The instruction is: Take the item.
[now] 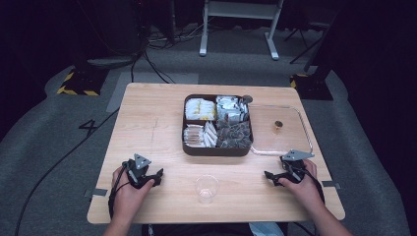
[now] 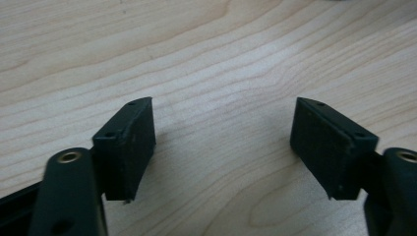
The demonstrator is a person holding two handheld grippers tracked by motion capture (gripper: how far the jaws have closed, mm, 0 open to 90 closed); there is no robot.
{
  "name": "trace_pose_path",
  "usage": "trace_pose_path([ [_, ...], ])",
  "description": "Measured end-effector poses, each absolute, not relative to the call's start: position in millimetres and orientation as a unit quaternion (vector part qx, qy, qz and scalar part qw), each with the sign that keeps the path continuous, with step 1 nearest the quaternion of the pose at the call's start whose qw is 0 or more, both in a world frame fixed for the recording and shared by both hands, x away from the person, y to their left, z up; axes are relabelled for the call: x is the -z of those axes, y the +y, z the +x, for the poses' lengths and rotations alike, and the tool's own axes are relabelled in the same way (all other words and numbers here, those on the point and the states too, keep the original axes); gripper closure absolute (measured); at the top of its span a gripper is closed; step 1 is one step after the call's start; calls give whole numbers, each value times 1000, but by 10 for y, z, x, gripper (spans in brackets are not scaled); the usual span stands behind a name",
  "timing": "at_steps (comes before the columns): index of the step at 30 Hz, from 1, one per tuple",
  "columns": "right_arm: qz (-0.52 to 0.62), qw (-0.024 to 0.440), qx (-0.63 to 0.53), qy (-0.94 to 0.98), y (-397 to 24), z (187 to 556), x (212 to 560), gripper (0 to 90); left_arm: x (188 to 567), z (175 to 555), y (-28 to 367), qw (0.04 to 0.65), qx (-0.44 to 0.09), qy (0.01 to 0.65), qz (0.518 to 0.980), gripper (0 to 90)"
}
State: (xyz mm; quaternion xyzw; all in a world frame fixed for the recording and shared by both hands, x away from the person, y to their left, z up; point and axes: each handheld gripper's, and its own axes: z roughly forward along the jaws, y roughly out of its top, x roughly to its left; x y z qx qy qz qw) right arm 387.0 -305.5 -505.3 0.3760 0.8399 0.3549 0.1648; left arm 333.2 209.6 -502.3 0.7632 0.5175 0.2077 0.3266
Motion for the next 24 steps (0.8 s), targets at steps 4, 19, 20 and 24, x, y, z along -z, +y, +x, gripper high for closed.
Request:
trace_pose_path([
  [4, 374, 164, -356, 841, -3056, 3870, 5053, 56, 4945, 3321, 2111, 354, -207, 510, 756, 308],
  [19, 356, 158, -369, 844, -3100, 3855, 5044, 148, 4534, 3411, 1950, 361, -190, 495, 767, 364],
  [20, 356, 158, -369, 844, -3100, 3855, 5044, 148, 4534, 3411, 1950, 361, -190, 495, 767, 364],
  [24, 355, 158, -370, 844, -3102, 3858, 5044, 149, 4406, 3522, 1837, 368, -198, 482, 770, 359],
])
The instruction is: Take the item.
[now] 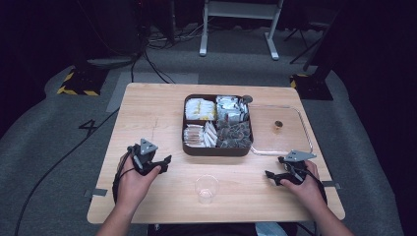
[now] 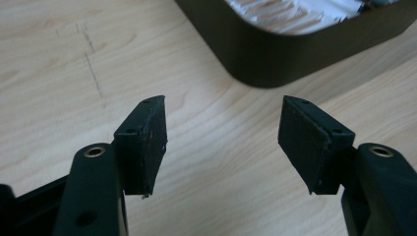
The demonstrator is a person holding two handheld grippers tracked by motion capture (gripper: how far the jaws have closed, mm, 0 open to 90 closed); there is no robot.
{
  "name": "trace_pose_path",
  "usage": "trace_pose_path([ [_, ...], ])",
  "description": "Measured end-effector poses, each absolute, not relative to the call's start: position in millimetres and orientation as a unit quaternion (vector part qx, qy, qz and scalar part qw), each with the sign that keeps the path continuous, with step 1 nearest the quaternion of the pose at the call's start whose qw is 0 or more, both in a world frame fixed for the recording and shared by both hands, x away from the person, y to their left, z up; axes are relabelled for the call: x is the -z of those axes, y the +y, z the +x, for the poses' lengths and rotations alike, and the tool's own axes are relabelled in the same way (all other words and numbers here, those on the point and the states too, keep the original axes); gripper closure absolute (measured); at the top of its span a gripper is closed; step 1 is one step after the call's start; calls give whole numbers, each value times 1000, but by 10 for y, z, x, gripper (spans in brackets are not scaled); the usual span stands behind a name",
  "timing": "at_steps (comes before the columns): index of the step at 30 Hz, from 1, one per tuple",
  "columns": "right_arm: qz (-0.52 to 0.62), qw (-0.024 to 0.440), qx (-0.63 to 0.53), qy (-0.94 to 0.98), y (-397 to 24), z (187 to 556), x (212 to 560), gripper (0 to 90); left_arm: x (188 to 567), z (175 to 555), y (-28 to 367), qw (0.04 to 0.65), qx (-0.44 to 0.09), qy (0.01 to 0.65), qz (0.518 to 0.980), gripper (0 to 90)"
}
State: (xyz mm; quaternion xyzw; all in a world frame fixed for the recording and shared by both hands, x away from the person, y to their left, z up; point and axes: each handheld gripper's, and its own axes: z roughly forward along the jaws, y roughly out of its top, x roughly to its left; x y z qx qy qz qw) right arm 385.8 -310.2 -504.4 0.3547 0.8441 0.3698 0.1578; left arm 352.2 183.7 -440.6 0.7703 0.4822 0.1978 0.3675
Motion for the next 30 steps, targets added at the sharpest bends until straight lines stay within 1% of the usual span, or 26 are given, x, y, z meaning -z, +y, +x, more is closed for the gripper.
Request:
trace_pose_path([
  [2, 355, 158, -370, 844, -3102, 3857, 5045, 149, 4355, 3589, 1788, 369, -198, 478, 772, 359],
  [5, 355, 158, -370, 844, -3102, 3857, 5044, 150, 4279, 3689, 1713, 361, -199, 471, 780, 396],
  [10, 355, 158, -370, 844, -3103, 3857, 5044, 150, 4183, 3821, 1607, 376, -194, 461, 780, 382],
  [11, 355, 158, -370, 844, -3103, 3857, 5045, 150, 4137, 3896, 1557, 380, -193, 456, 781, 376],
  [13, 355, 158, -370, 844, -3103, 3857, 5045, 150, 4108, 3990, 1518, 383, -190, 453, 782, 388],
  [16, 355, 158, -370, 844, -3103, 3857, 5045, 150, 4086, 4155, 1474, 390, -172, 453, 783, 395],
  [23, 355, 158, -370, 844, -3103, 3857, 5045, 150, 3961, 4419, 1315, 410, -168, 440, 781, 393],
  [30, 355, 158, -370, 844, -3103, 3857, 5045, 150, 3889, 4627, 1116, 398, -169, 420, 798, 395],
])
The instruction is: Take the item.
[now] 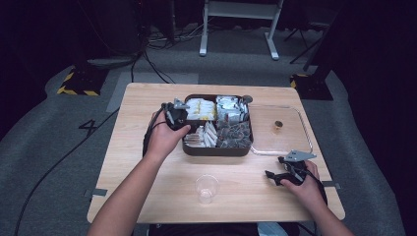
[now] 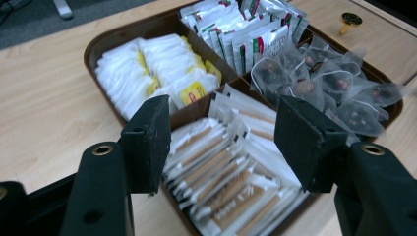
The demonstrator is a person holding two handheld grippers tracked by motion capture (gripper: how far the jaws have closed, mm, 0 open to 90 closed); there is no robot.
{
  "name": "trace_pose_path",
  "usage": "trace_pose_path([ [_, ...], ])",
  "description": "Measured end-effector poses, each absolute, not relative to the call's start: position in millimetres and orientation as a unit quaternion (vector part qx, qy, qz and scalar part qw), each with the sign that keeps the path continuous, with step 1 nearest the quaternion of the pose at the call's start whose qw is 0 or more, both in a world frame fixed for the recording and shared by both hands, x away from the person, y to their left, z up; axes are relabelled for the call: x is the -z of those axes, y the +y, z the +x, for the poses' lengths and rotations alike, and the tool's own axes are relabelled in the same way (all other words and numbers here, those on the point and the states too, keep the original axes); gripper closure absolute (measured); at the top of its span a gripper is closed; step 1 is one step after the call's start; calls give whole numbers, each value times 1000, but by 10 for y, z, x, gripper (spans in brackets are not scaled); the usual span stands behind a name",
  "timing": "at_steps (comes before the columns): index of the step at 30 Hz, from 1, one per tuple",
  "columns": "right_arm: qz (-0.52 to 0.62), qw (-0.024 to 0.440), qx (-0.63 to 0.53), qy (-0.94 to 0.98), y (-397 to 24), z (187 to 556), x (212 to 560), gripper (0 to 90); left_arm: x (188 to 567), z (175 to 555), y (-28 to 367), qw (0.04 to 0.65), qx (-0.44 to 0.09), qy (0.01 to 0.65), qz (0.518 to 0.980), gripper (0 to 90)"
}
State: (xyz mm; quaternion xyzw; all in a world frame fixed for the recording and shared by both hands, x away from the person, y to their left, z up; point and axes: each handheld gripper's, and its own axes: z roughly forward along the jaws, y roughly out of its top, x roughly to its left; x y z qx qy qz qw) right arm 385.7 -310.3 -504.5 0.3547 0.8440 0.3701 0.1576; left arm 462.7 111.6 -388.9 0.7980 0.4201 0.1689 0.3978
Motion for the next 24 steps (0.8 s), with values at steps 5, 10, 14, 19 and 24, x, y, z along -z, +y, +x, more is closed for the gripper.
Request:
trace_pose_path([
  [5, 356, 159, -371, 843, -3106, 3858, 5044, 160, 3871, 4799, 1013, 391, -169, 421, 801, 400],
  [10, 356, 159, -371, 843, -3106, 3858, 5044, 161, 3902, 4970, 937, 398, -163, 422, 798, 390],
  [14, 356, 159, -371, 843, -3106, 3858, 5044, 161, 3952, 5111, 888, 391, -166, 418, 803, 373],
  [19, 356, 159, -371, 843, -3106, 3858, 5044, 161, 4022, 5276, 829, 386, -158, 422, 805, 378],
  [24, 356, 159, -371, 843, -3107, 3858, 5044, 161, 4157, 5414, 768, 372, -131, 436, 809, 367],
])
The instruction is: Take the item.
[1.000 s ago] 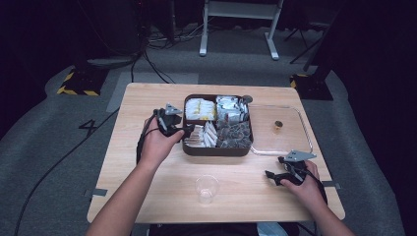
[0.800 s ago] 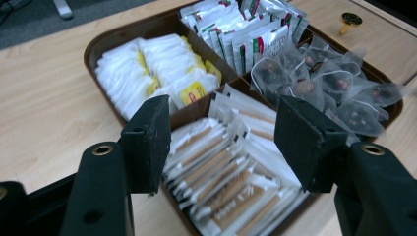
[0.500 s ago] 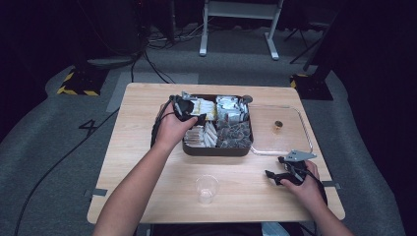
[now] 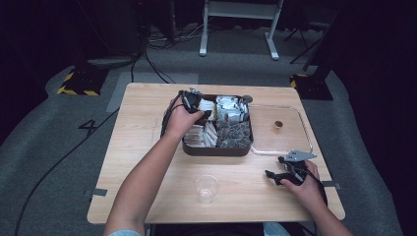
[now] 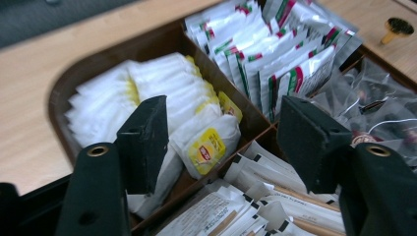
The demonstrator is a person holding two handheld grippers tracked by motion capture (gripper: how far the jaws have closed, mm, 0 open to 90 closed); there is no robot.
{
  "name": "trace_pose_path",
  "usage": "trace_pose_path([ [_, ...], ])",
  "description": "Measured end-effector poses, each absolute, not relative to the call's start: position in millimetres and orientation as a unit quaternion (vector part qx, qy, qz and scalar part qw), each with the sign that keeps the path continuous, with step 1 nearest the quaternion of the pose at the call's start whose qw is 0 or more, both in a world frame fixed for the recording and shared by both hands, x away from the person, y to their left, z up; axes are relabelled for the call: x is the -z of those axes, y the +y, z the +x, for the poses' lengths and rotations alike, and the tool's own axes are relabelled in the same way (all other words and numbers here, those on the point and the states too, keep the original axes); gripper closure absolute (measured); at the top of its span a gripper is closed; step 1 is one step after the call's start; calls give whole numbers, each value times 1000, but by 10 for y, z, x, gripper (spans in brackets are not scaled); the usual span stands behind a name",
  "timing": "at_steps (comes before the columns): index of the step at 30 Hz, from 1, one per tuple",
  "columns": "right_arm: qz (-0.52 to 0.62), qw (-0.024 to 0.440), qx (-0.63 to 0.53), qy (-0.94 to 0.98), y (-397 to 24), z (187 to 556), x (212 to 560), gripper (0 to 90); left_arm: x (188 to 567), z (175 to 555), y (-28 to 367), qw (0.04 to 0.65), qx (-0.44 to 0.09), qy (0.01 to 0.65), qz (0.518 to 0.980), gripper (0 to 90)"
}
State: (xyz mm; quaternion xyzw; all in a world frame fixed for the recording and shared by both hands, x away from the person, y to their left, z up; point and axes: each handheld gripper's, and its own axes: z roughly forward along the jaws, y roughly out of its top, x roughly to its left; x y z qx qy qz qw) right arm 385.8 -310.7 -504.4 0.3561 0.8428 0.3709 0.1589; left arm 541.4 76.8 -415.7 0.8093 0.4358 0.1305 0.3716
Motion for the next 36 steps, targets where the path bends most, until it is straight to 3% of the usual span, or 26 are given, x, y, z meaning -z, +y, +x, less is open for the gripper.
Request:
trace_pose_path([
  [9, 356, 159, -371, 843, -3106, 3864, 5044, 162, 4318, 5605, 709, 341, -125, 448, 817, 403],
  [15, 355, 159, -371, 843, -3106, 3864, 5044, 163, 4381, 5663, 696, 325, -123, 444, 826, 533],
  [36, 354, 159, -371, 844, -3109, 3865, 5044, 164, 4493, 5725, 662, 290, -101, 431, 849, 714],
])
